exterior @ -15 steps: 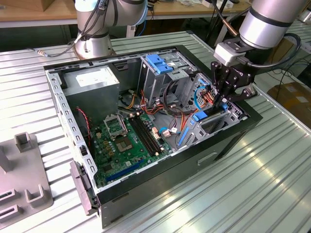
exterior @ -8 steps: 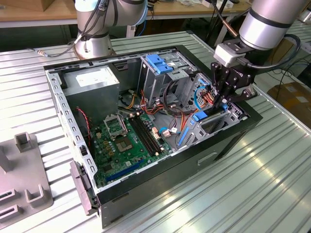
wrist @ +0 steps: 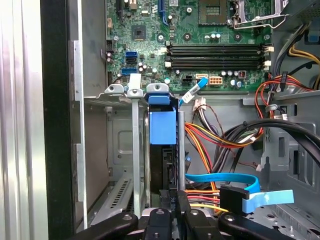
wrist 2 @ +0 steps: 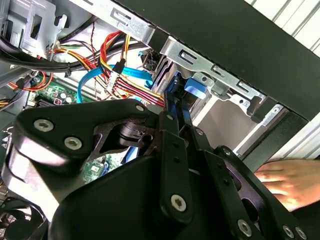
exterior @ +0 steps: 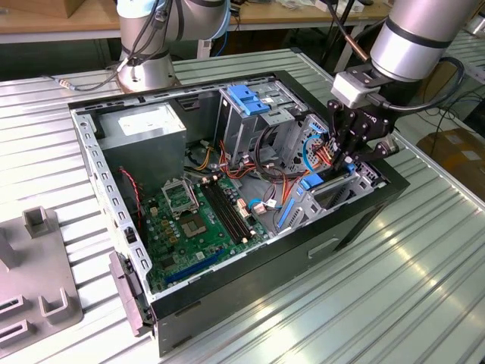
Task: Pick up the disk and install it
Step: 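Insert the first disk wire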
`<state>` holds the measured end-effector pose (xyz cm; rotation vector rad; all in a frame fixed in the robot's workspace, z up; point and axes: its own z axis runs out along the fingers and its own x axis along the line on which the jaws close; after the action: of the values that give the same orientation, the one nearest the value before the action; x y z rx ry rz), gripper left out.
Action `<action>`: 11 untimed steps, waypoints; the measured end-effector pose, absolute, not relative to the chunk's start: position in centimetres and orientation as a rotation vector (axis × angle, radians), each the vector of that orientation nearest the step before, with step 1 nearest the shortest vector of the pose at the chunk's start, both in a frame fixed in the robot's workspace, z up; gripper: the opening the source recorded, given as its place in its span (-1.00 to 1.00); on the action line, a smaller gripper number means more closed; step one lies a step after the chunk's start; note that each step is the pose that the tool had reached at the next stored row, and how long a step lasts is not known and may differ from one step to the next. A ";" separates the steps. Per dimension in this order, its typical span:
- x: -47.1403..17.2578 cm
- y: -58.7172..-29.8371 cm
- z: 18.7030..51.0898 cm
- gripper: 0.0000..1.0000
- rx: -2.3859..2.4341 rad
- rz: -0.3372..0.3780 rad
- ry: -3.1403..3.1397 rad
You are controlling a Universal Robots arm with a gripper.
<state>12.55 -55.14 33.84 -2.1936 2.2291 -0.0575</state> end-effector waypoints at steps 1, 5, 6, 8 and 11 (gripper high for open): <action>12.5 -55.1 33.8 -0.66 -2.194 -0.058 2.229; 12.6 -55.1 33.8 -0.64 -2.193 -0.056 2.228; 12.6 -55.1 34.0 -0.64 -2.193 -0.056 2.229; 12.5 -55.1 34.4 -0.51 -2.194 -0.058 2.229; 12.5 -55.1 35.2 -0.51 -2.194 -0.057 2.229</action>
<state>12.55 -55.14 35.17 -2.1935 2.2290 -0.0572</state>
